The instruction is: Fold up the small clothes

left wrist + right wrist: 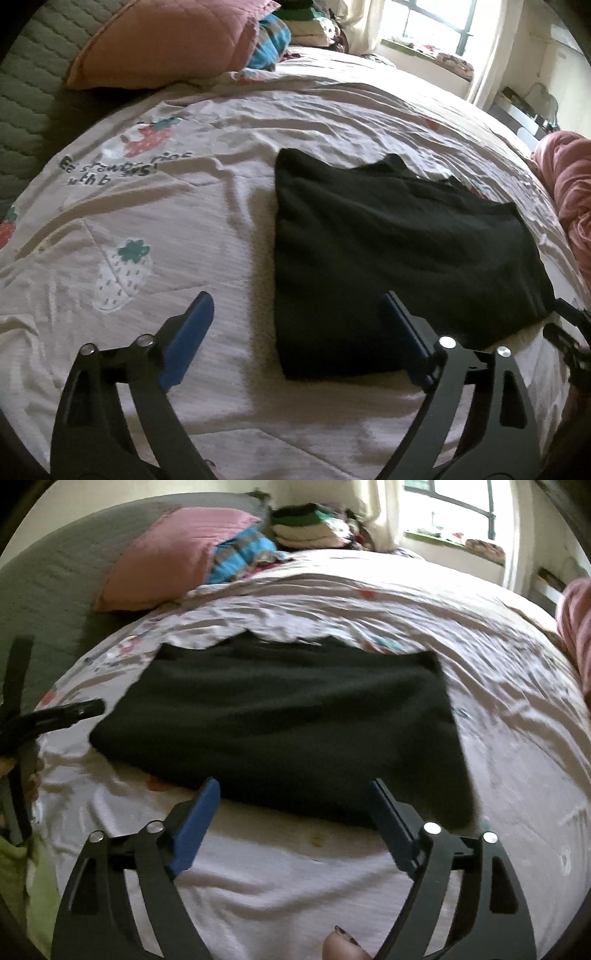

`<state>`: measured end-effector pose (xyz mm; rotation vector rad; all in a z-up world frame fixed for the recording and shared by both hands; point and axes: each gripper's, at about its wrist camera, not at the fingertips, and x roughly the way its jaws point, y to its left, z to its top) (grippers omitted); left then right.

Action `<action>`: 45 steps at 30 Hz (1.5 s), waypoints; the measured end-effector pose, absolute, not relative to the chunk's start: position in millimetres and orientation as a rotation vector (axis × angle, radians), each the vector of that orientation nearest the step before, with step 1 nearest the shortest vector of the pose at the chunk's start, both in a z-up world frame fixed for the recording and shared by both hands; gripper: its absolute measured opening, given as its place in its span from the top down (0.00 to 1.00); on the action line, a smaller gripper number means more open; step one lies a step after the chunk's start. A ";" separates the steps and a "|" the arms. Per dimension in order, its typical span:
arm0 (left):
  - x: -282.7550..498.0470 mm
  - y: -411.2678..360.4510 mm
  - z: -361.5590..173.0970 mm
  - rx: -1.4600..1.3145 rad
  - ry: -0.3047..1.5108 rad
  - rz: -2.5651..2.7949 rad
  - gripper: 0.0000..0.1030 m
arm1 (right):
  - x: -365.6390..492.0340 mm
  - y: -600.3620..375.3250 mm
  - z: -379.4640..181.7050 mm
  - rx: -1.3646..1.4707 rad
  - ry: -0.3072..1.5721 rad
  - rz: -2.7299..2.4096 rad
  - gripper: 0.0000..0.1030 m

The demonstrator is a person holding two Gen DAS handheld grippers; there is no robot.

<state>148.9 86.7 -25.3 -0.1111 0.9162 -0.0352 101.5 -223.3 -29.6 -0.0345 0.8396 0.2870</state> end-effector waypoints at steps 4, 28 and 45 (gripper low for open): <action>148.2 98.7 -22.6 -0.126 0.903 -0.004 0.11 | 100.5 -191.1 -22.6 -0.058 0.820 0.354 0.15; 173.8 146.3 -35.4 -0.166 0.915 0.104 0.09 | 111.8 -37.4 -49.6 -0.369 0.795 0.578 0.15; 197.7 142.3 -49.0 -0.135 0.952 0.108 0.09 | 142.4 12.1 -95.2 -0.672 0.712 0.453 0.15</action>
